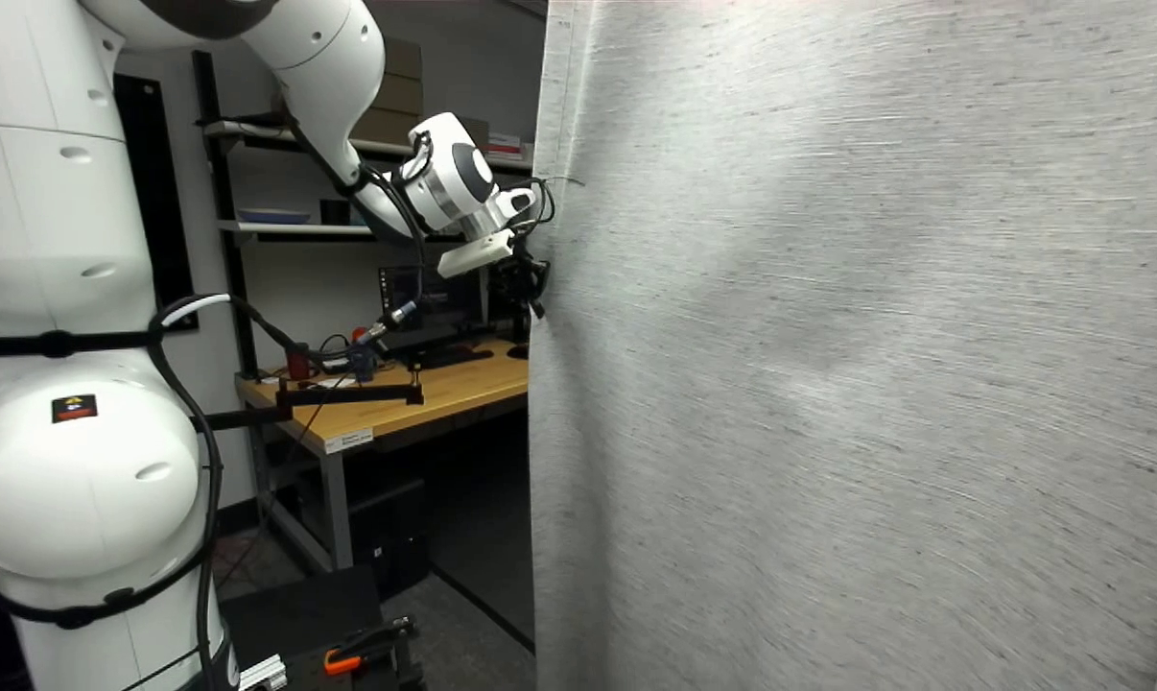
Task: Pull the grey curtain to the left.
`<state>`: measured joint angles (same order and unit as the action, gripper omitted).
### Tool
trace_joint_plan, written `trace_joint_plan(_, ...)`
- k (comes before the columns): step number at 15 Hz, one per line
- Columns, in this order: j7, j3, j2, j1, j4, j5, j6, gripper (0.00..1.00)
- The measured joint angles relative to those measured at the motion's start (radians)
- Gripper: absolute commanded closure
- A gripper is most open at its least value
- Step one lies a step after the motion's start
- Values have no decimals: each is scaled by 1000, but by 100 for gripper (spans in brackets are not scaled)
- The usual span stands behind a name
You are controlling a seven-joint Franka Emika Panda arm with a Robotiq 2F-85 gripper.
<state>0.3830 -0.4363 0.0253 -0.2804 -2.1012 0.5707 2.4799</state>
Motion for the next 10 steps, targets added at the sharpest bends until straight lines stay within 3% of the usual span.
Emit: trace_joint_plan(10,-51,4,-137,-104,187,88,-57,99)
